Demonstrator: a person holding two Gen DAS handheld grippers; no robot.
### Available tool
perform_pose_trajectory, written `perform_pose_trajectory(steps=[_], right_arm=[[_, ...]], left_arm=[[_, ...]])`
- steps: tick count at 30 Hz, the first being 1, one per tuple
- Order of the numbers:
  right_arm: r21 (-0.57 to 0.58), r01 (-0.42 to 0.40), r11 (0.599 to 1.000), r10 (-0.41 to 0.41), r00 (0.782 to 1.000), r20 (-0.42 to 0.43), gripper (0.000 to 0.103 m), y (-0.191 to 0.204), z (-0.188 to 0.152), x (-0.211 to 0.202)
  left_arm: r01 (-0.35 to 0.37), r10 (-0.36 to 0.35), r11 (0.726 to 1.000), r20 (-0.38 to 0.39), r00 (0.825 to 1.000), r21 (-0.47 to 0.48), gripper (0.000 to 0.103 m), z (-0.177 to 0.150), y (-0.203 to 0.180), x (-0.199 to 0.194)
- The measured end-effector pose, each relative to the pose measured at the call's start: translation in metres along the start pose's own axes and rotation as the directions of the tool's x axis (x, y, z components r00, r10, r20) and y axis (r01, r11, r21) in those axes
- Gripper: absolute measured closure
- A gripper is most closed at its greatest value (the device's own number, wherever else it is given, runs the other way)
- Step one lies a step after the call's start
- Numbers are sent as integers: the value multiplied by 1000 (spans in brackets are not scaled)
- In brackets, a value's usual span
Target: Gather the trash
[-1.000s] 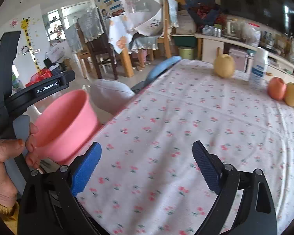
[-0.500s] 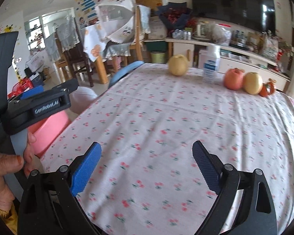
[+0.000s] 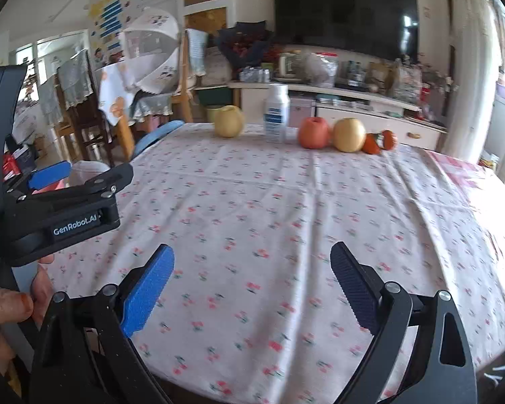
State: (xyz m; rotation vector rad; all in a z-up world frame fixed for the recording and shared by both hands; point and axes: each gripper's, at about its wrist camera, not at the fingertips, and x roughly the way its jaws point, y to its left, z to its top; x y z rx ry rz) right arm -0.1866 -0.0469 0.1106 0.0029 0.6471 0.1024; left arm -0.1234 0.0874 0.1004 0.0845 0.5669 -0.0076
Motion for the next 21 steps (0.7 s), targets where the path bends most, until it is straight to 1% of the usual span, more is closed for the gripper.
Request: perform_pose_trajectory(steps=[3, 6, 10, 14, 17, 21], right_arm=[[19, 35, 999, -35, 999, 11, 10, -12, -5, -9], [36, 58, 998, -59, 998, 14, 10, -23, -11, -17], [52, 92, 994, -94, 995, 30, 10, -31, -16, -28], [61, 121, 991, -124, 990, 63, 10, -36, -20, -42], [72, 143, 987, -149, 985, 88, 8, -40, -23, -54], [80, 164, 983, -172, 979, 105, 7, -45, -25, -64]], left_arm=[[17, -17, 1000, -12, 1000, 13, 4, -5, -11, -4], [19, -19, 999, -18, 1000, 30, 4, -10, -22, -12], [36, -37, 999, 11, 999, 39, 4, -13, -28, -26], [74, -75, 997, 27, 997, 21, 4, -17, -29, -36], [92, -92, 996, 43, 995, 2, 4, -17, -27, -43], [103, -101, 994, 91, 991, -20, 4, -20, -25, -53]])
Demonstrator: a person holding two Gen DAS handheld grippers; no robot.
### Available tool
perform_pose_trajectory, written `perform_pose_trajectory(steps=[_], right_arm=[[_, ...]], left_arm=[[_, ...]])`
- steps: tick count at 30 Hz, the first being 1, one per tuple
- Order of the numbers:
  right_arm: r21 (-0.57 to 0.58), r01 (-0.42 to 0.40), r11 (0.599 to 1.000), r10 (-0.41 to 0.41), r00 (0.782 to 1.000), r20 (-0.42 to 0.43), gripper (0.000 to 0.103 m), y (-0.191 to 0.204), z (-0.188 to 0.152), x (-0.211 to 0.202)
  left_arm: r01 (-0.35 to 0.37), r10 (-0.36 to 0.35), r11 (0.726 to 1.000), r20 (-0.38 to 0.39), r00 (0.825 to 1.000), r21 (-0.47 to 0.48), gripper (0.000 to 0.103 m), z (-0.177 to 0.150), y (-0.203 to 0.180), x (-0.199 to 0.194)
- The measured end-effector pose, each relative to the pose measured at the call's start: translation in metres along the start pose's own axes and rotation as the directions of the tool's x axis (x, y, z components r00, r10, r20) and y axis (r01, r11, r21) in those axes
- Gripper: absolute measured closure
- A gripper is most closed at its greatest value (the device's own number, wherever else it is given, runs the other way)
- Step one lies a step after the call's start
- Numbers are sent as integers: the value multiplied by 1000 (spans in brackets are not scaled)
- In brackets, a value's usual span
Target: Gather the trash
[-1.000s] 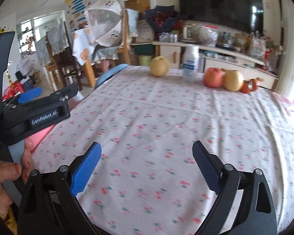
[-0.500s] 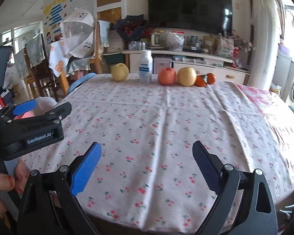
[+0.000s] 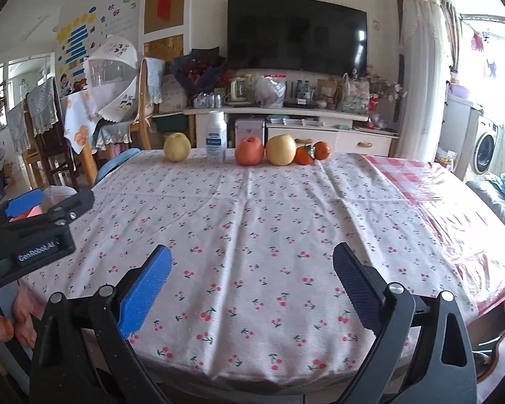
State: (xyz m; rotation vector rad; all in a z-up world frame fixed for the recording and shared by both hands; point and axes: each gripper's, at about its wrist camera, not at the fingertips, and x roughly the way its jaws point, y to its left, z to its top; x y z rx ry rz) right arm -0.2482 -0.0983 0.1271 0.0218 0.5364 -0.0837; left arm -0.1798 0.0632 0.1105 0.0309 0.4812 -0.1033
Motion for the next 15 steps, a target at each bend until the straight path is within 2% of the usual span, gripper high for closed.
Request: perform_pose_trajectory(steps=[15], right_arm=[[-33, 58, 998, -57, 997, 51, 7, -5, -4, -10]], left_arm=[[17, -17, 1000, 14, 1000, 5, 4, 0, -4, 0]])
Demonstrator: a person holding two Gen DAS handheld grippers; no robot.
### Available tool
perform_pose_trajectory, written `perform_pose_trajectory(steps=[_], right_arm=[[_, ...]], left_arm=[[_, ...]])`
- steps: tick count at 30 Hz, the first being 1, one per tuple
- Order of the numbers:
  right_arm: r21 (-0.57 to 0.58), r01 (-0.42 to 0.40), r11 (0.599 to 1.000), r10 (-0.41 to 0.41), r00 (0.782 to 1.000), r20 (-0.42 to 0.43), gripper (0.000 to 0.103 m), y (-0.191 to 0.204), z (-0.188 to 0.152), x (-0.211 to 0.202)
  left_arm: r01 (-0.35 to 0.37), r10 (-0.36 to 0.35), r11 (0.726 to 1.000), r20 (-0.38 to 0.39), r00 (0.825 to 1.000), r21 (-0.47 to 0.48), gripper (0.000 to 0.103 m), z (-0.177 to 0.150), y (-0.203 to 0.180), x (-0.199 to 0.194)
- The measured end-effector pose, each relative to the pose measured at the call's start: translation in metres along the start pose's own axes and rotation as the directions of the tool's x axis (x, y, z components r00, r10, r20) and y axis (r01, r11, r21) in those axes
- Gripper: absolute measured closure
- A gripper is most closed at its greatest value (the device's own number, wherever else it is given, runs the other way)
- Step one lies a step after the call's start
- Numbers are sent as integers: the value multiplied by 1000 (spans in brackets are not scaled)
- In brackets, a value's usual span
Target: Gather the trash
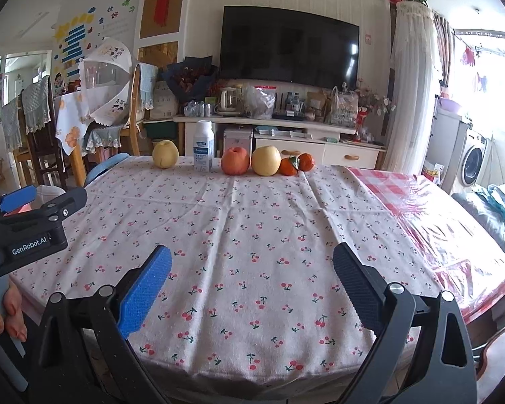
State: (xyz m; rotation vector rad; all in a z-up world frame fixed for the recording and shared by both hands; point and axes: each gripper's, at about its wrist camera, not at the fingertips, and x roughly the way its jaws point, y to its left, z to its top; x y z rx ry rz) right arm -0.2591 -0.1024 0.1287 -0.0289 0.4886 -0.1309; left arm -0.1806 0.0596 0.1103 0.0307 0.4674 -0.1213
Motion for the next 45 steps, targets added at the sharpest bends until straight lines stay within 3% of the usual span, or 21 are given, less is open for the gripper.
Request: perform_pose_trajectory(steps=[20, 45], right_arm=[[-12, -3, 1000, 3, 1000, -13, 7, 2, -5, 13], [56, -47, 997, 50, 998, -37, 7, -16, 2, 49]], left_arm=[[12, -12, 1000, -15, 1000, 18, 4, -4, -6, 6], [34, -31, 997, -39, 999, 64, 4, 4, -28, 37]])
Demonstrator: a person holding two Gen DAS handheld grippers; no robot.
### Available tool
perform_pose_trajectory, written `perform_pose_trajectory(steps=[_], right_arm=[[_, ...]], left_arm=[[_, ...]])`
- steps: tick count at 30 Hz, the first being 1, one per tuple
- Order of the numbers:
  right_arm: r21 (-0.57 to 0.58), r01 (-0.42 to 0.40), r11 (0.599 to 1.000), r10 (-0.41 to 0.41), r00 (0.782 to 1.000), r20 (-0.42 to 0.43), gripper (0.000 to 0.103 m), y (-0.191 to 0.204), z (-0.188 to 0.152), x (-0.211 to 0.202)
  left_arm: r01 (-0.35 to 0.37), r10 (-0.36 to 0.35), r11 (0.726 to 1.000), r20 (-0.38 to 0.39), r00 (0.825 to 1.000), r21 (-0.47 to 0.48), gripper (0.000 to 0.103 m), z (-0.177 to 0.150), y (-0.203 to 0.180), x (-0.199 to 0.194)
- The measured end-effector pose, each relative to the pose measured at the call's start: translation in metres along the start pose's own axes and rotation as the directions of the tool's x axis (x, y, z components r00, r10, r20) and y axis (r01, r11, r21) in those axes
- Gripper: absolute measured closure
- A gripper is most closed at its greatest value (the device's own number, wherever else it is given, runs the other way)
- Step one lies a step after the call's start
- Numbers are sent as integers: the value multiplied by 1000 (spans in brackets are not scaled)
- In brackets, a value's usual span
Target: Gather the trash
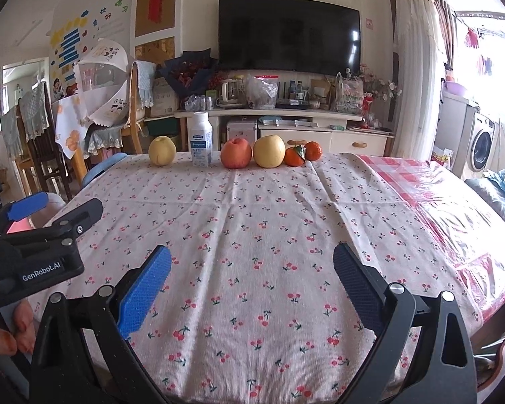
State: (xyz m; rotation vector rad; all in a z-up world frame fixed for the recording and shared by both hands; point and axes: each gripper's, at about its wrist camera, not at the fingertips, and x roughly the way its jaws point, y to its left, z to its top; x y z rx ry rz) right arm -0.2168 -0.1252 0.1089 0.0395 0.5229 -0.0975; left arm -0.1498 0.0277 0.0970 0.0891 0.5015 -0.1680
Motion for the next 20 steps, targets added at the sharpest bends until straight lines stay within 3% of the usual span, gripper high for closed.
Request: perform_pose_trajectory(steps=[7, 13, 20], right_arm=[[2, -1, 1000, 1, 1000, -3, 7, -5, 7, 17], [62, -36, 997, 41, 996, -80, 7, -18, 20, 54], [128, 5, 992, 28, 966, -255, 7, -35, 28, 131]], left_arm=[[1, -1, 1000, -2, 1000, 10, 4, 6, -8, 17], [-4, 6, 1000, -114, 993, 20, 4, 6, -19, 55], [-58, 48, 998, -312, 949, -23, 4, 0, -24, 128]])
